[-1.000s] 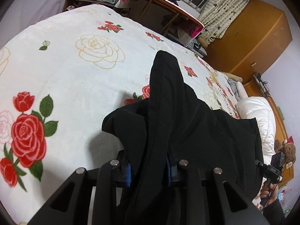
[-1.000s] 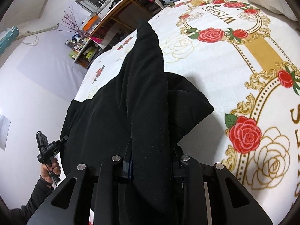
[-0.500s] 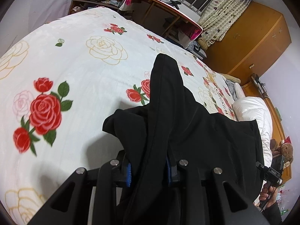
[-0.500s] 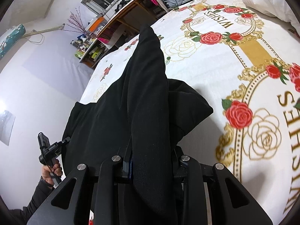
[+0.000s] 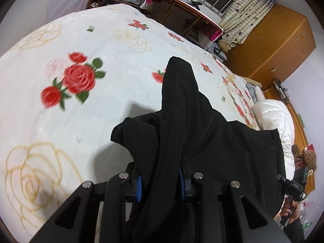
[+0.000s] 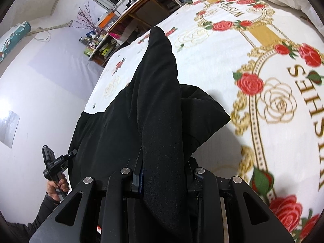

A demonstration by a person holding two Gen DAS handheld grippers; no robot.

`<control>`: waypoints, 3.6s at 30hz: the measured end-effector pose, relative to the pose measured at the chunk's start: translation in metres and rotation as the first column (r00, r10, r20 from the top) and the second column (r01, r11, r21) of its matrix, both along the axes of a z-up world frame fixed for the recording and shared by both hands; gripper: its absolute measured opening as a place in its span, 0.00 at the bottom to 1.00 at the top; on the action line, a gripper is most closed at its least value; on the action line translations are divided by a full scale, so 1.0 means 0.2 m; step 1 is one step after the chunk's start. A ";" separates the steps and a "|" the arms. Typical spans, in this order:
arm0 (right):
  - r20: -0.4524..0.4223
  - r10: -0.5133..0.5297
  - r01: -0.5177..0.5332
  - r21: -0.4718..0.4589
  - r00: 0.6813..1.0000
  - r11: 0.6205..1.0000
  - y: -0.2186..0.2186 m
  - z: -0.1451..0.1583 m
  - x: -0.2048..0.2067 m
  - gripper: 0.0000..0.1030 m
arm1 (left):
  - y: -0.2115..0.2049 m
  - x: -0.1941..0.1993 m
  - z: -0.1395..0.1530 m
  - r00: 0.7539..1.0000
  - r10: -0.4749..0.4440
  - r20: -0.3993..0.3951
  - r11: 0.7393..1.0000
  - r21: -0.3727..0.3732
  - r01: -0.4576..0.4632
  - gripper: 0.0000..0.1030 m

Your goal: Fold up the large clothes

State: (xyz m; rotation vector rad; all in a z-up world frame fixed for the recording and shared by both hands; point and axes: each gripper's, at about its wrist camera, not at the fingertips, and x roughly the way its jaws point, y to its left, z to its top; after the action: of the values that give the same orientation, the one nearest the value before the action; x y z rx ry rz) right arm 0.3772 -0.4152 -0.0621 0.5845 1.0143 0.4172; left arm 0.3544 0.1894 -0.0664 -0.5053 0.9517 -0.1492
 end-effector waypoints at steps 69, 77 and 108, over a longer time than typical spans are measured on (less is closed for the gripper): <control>0.057 -0.126 0.139 -0.407 0.990 0.903 0.12 -0.06 -0.16 0.57 | -0.19 -0.10 -0.10 0.996 0.090 0.021 0.966 0.243 -0.092 0.70; 0.152 -0.074 0.133 -0.426 0.986 0.895 0.29 0.14 -0.46 0.57 | -0.34 -0.43 0.11 0.995 0.033 0.092 0.956 0.288 -0.059 0.70; 0.273 0.058 0.093 -0.509 0.960 0.856 0.80 0.35 -1.40 0.57 | -0.74 -1.35 0.35 0.985 -0.072 0.157 0.884 0.466 -0.010 0.70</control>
State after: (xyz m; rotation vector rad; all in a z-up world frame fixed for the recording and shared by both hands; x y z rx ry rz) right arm 0.0979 -0.2556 0.0076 0.0405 0.7994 0.1846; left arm 0.0848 0.0408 0.0033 -0.0286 0.7925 0.0120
